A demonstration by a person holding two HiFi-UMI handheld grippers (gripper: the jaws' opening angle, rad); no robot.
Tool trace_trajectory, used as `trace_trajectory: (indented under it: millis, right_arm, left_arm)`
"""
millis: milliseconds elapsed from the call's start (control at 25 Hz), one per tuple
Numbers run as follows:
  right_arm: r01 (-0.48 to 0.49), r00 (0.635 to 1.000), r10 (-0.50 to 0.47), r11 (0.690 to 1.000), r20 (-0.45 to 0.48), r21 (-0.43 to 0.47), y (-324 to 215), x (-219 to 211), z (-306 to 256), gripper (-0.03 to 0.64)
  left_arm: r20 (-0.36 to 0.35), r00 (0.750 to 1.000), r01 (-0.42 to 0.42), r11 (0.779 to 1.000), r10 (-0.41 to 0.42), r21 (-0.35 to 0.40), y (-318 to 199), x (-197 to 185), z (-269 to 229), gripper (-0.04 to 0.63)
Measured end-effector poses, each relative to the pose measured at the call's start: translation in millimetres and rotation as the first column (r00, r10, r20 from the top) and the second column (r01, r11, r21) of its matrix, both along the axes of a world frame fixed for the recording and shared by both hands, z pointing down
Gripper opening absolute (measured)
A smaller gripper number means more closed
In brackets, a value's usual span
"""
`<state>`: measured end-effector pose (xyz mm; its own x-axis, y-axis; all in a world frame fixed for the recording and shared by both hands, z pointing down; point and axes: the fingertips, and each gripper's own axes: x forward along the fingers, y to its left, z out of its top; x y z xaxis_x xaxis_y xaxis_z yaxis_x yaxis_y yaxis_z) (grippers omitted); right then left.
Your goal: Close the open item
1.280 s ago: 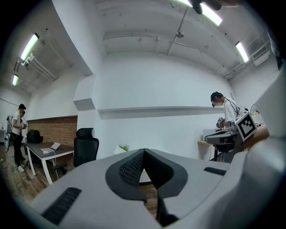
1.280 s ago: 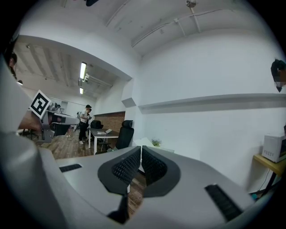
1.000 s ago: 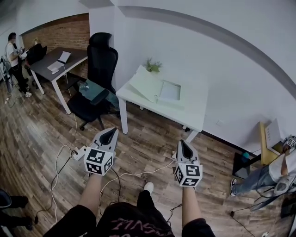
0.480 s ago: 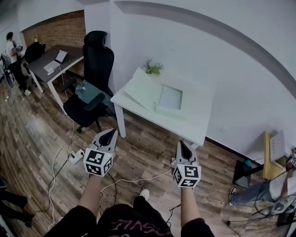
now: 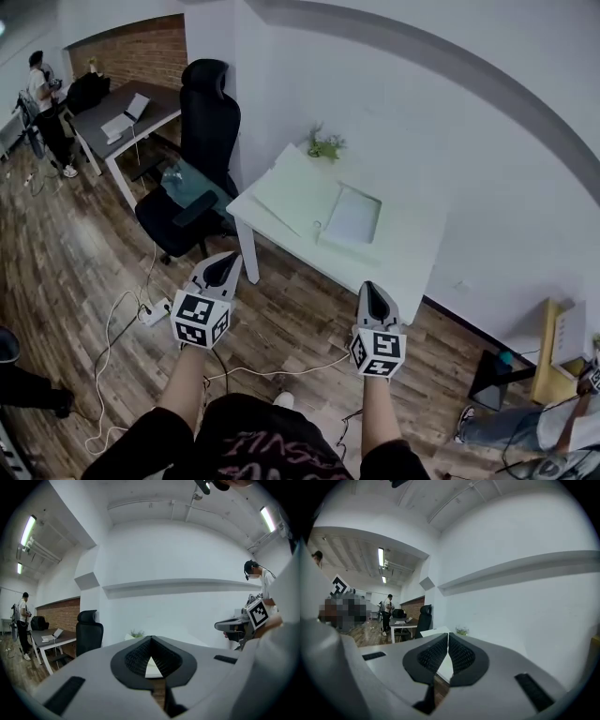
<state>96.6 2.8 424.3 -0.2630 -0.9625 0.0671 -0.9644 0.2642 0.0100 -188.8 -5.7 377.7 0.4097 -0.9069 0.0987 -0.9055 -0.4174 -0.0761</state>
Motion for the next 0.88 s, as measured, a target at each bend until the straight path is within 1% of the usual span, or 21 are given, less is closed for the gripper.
trace_trajectory:
  millis: [160,520,720,880]
  right_arm:
    - [0.006,1.0,-0.005,1.0,0.01,-0.007,-17,3,0,0.026]
    - [0.033,0.999,-0.033,0.999,0.001,0.002,-62,12,1,0.026]
    - [0.028,0.999,-0.028,1.0,-0.019,0.0,-82,15,8,0.026]
    - [0.023,0.999,-0.023,1.0,-0.036,-0.01,-107,12,13,0.026]
  left_arm:
    - [0.001,1.0,0.024,1.0,-0.024,-0.006,-10,0,0,0.012]
    - [-0.007,0.998,0.062,0.998,-0.062,0.01,-47,1,0,0.012]
    - [-0.018,0.998,0.063,0.998,-0.063,0.011,-71,0,7,0.012]
    - [-0.027,0.998,0.06,0.998,-0.06,0.0,-100,-6,16,0.012]
